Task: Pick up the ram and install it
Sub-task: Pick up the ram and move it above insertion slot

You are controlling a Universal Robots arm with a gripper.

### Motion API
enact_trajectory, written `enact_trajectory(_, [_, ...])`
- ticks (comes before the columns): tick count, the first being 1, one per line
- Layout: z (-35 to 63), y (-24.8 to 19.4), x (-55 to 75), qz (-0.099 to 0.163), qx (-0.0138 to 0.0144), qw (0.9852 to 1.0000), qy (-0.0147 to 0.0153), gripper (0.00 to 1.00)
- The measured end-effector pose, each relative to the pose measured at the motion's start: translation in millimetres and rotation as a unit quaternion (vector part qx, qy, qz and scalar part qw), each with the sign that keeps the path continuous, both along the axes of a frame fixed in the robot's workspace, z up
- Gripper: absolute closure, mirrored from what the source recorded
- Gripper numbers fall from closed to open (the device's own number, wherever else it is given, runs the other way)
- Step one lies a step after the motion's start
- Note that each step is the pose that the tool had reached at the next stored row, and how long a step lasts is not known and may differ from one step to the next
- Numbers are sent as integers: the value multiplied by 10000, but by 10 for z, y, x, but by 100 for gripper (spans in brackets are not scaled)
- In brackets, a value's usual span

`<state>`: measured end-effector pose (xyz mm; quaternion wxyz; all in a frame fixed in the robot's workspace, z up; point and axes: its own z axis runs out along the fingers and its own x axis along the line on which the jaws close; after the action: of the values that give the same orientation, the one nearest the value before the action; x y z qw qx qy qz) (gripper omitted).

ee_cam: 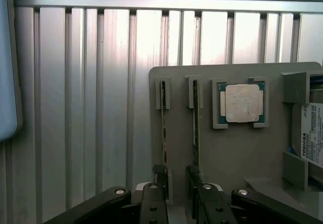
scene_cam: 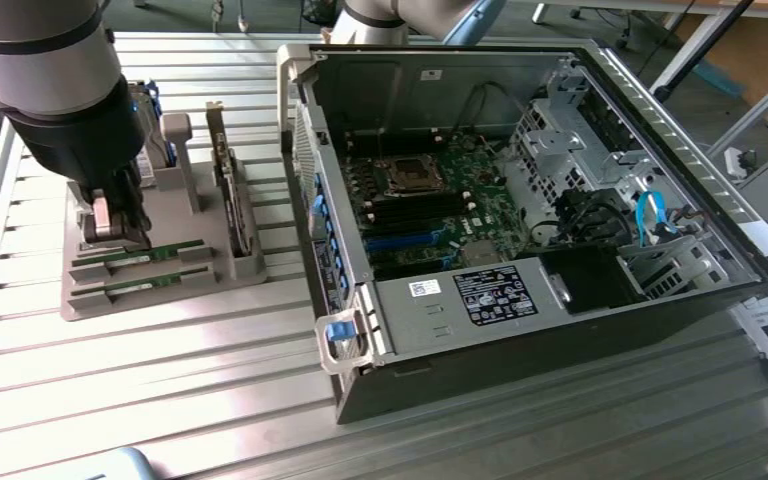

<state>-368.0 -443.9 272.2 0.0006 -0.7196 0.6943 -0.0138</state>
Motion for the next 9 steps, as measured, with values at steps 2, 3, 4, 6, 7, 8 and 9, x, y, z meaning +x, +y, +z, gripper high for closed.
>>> enact_trajectory(2, [-6, 0, 0, 4, 0, 10000, 0, 70])
enact_trajectory(3, [-9, 0, 0, 6, 0, 10000, 0, 70])
enact_trajectory(4, [-12, 0, 0, 8, 0, 10000, 0, 70])
enact_trajectory(6, [-19, 0, 0, 12, 0, 10000, 0, 70])
enact_trajectory(7, [-22, 0, 0, 14, 0, 10000, 0, 70])
enact_trajectory(8, [-24, 0, 0, 16, 0, 10000, 0, 70])
enact_trajectory(9, [-28, 0, 0, 18, 0, 10000, 0, 70])
